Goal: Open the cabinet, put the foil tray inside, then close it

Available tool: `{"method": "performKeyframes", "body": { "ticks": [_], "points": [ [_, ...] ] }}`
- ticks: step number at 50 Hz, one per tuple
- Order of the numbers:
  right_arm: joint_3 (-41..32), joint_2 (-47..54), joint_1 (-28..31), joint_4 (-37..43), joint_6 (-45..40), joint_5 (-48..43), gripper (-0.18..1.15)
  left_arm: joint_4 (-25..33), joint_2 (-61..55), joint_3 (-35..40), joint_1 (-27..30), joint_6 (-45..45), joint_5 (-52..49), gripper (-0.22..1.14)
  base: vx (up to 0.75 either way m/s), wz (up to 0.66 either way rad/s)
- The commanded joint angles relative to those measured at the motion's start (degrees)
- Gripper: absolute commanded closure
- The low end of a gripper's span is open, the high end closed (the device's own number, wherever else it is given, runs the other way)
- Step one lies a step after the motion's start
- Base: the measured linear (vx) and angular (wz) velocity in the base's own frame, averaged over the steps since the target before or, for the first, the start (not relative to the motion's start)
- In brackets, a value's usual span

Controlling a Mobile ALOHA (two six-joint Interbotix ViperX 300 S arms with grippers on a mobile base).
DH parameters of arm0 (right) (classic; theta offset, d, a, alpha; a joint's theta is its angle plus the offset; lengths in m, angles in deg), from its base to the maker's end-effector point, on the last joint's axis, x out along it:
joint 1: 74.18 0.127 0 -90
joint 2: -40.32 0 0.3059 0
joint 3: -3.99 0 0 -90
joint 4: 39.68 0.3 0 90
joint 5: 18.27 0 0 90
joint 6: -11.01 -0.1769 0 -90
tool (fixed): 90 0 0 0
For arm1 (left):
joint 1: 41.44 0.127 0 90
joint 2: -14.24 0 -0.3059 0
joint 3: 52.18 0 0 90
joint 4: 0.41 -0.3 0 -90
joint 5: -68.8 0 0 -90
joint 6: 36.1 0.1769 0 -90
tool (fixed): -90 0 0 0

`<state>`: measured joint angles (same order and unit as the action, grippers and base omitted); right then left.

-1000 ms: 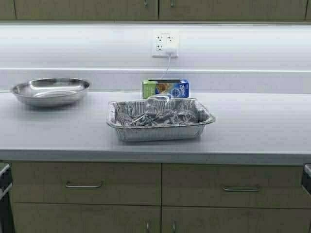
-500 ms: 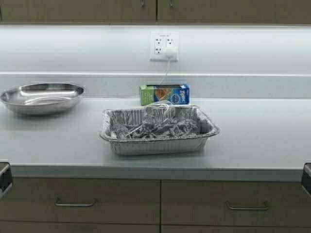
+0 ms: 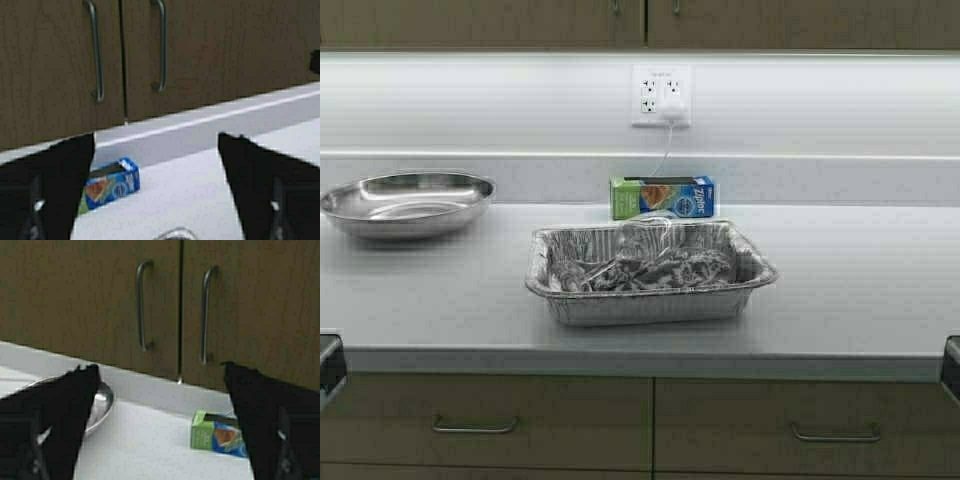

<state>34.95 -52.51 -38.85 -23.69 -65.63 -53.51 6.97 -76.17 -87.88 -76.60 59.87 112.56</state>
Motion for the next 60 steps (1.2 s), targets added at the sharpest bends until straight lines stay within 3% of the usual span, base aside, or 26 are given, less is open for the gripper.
{"method": "performKeyframes", "body": {
  "ticks": [1,10,31,48,51,54,60],
  "points": [
    [-9.4,7.47,1.14,8.88,8.0,-2.99,-0.06,9.58,-9.93,10.2,-1.49,5.01,6.68,-0.1,0.0,0.0],
    [-20.83,17.93,0.88,16.44,15.47,-3.08,-0.06,18.72,-22.41,23.29,-1.49,12.22,12.57,-0.1,0.0,0.0],
    [-38.94,30.67,-1.58,22.59,18.98,-4.31,-0.05,21.01,-34.98,38.85,1.23,14.15,12.83,-0.1,0.01,0.0],
    [-44.12,34.45,-2.11,26.1,22.68,-2.46,-0.02,21.62,-38.58,45.09,2.2,14.24,9.76,-0.07,0.02,0.0],
    [-44.12,34.54,-2.11,26.37,22.94,-2.2,0.09,21.62,-38.5,45.18,2.2,14.33,9.14,0.01,0.0,0.0],
    [-43.86,34.45,-2.11,26.37,23.03,-1.76,0.33,21.62,-38.5,45.0,2.2,14.33,8.53,0.2,-0.01,0.0],
    [-43.42,34.1,-2.02,26.37,22.94,0.18,1.05,21.53,-37.71,44.21,2.2,14.59,5.71,0.91,-0.02,-0.02]
  ]
}}
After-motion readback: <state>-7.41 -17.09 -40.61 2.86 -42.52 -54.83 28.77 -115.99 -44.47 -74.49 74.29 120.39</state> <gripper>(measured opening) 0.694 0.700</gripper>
